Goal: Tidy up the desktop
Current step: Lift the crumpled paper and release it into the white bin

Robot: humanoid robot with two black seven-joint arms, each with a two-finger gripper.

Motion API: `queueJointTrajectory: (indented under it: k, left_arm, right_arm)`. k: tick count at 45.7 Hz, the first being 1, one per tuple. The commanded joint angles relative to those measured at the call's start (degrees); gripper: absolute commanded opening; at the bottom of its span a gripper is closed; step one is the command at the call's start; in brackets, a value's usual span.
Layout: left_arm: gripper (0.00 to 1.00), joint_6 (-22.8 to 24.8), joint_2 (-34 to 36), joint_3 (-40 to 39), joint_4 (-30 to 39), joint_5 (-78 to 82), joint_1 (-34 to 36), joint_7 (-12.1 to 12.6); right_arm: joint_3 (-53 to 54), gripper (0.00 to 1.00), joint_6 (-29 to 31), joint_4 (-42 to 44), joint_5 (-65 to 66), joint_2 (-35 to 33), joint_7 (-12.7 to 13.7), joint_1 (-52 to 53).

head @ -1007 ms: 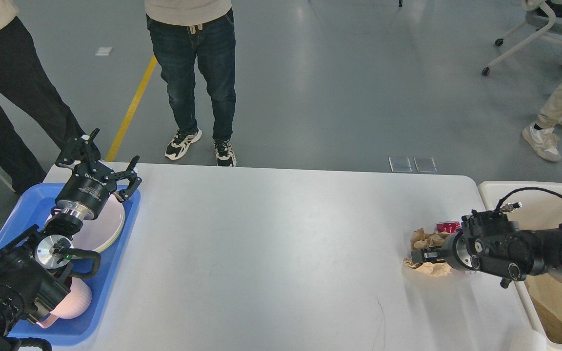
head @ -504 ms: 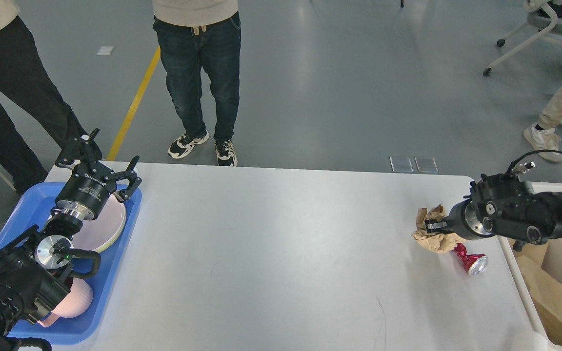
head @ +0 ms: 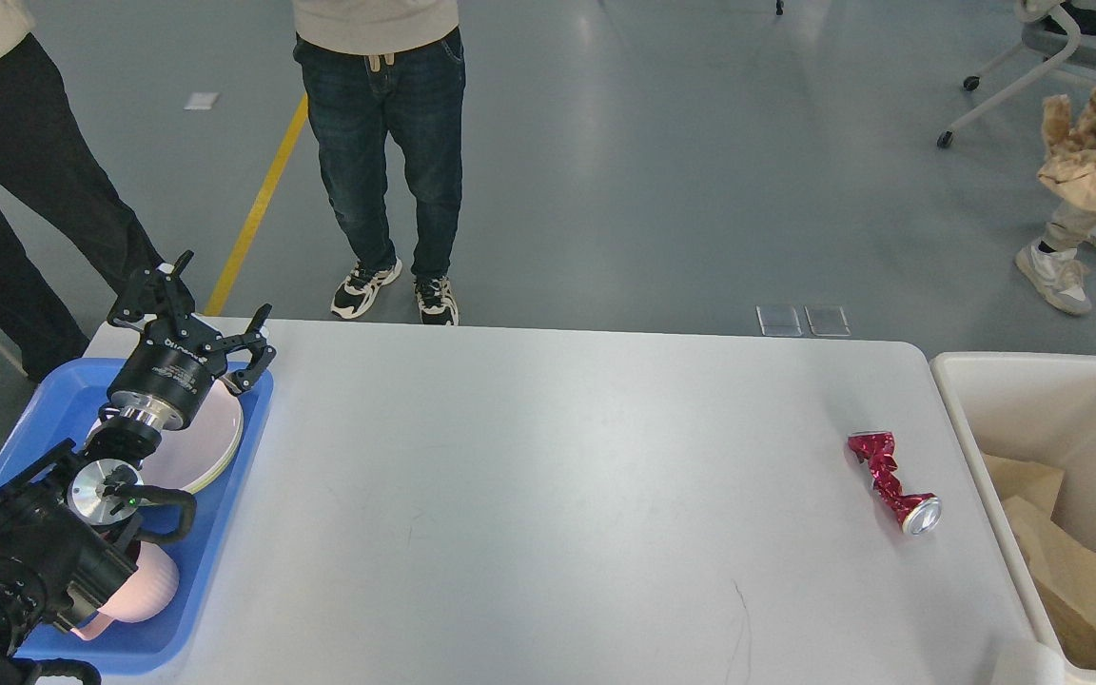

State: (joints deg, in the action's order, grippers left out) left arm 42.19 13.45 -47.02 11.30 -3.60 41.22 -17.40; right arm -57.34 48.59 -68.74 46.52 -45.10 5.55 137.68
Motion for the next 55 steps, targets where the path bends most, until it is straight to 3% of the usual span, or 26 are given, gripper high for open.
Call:
queueJointTrajectory:
  k: [1,3,8,13,22,27,34,35,37,42,55]
  left_arm:
    - [1.00,-0.01,0.00,0.00,0.04,0.00,0.00,0.00]
    - [1.00,-0.01,0.00,0.00,0.04,0.00,0.00,0.00]
    - [1.00,-0.01,0.00,0.00,0.04,0.00,0.00,0.00]
    - [1.00,-0.01,0.00,0.00,0.04,0.00,0.00,0.00]
    - [1.00,0.08,0.00,0.00,0.04,0.00,0.00,0.00]
    - [1.00,0.08,0.00,0.00,0.04,0.00,0.00,0.00]
    - [1.00,0.08,0.09,0.00,-0.14,0.00,0.00,0.00]
    - [1.00,0.08,0.00,0.00,-0.14,0.00,0.00,0.00]
    - [1.00,0.08,0.09,0.00,0.04,0.00,0.00,0.00]
    - [1.00,0.08,0.00,0.00,-0.14,0.00,0.00,0.00]
    - [1.00,0.08,0.00,0.00,0.04,0.00,0.00,0.00]
  right_arm:
    - [-3.12,0.00,-0.69,3.07,3.40,-1.13,0.61,0.40]
    - [-5.58,0.00,-2.61,5.62,5.16,-1.57,0.52,-2.49]
    - [-9.02,0.00,-14.29,16.85,7.54,-2.36,-0.80,-18.47]
    - [-8.14,0.00,-24.14,28.20,6.92,-3.68,-4.05,-36.31]
    - [-1.65,0.00,-40.05,38.49,-6.33,-2.98,-5.02,-66.28]
    - [5.47,0.00,-45.07,47.27,-14.77,3.95,-5.02,-82.28]
    - [13.82,0.00,-46.13,60.64,-17.16,12.40,-5.11,-97.33]
    - [14.79,0.05,-46.39,60.74,-17.16,12.75,-5.11,-97.78]
    - [16.29,0.26,-47.62,60.65,-17.25,13.19,-5.28,-97.87]
    - [18.49,1.00,-49.82,59.86,-17.34,13.28,-5.28,-97.87]
    - [18.67,1.00,-48.33,53.89,-16.46,11.27,-5.20,-92.25]
